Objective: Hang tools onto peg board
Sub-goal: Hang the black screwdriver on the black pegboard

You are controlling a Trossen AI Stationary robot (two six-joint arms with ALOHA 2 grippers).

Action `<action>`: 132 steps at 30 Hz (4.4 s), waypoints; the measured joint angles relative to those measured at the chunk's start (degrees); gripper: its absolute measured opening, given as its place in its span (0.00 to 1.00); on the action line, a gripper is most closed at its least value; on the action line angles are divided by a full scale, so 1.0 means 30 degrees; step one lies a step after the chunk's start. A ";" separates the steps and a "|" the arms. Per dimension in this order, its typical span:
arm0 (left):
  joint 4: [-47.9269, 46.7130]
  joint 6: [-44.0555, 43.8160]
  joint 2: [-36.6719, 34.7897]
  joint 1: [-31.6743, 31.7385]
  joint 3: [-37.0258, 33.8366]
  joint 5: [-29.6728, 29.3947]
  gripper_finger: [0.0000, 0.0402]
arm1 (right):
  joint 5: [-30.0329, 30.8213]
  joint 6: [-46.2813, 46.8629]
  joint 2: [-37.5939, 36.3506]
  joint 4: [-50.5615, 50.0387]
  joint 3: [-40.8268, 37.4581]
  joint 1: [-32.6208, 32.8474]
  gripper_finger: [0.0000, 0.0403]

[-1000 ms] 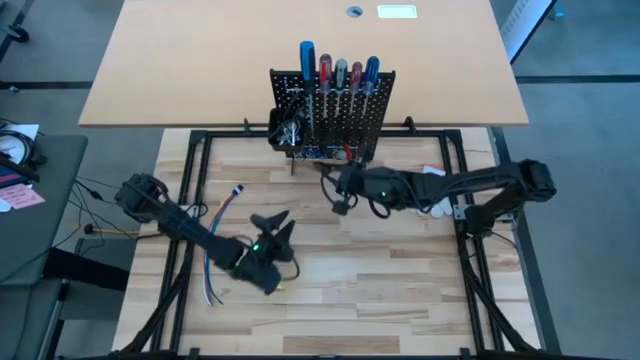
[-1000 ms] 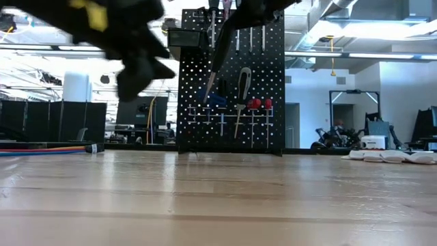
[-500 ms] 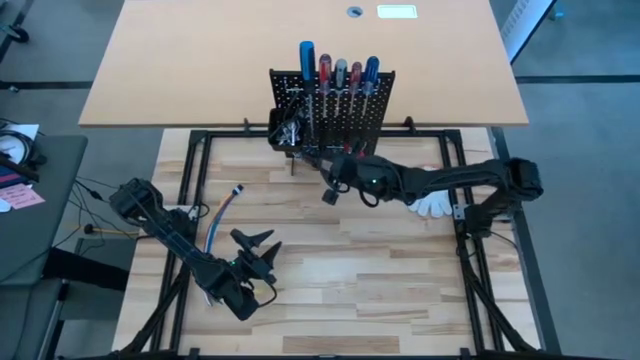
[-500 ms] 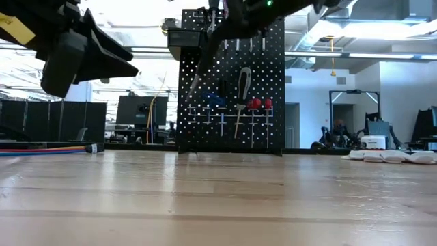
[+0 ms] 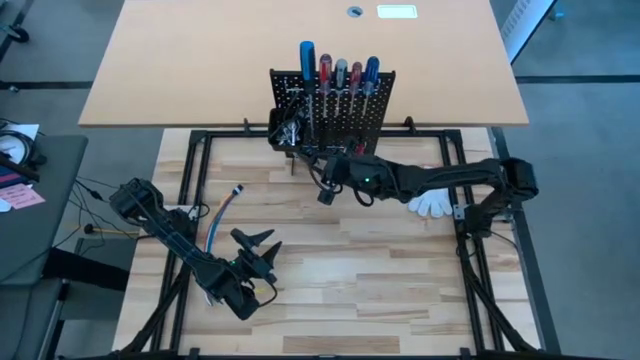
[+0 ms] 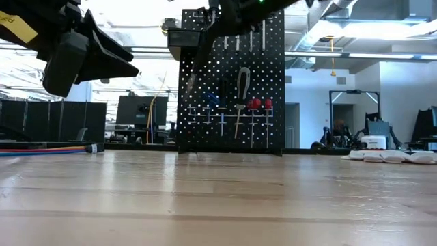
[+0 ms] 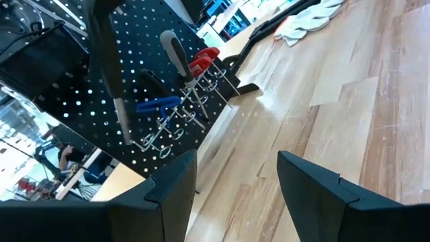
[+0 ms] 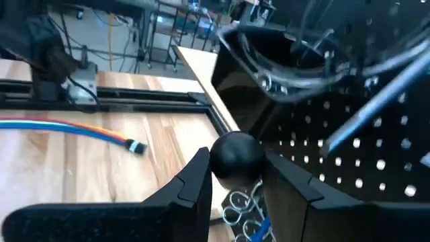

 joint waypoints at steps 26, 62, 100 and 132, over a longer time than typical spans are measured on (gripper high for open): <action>0.0000 -0.0153 -0.0007 0.0000 0.0000 0.0077 0.50 | -0.0210 0.1228 -0.0123 -0.3409 0.1010 -0.0956 0.28; -0.0003 -0.0780 -0.0015 0.0299 0.0000 0.0521 0.50 | -0.6201 0.3311 -0.0112 -0.7008 0.2991 -0.3622 0.28; 0.0011 -0.1060 -0.0015 0.0299 0.0000 0.0594 0.50 | -0.6488 0.3113 0.1090 -0.5581 0.3633 -0.4199 0.37; 0.0016 -0.1447 -0.0015 0.0299 0.0000 0.0652 0.50 | -0.3519 0.4474 0.0538 0.7720 -0.7289 -0.0654 0.50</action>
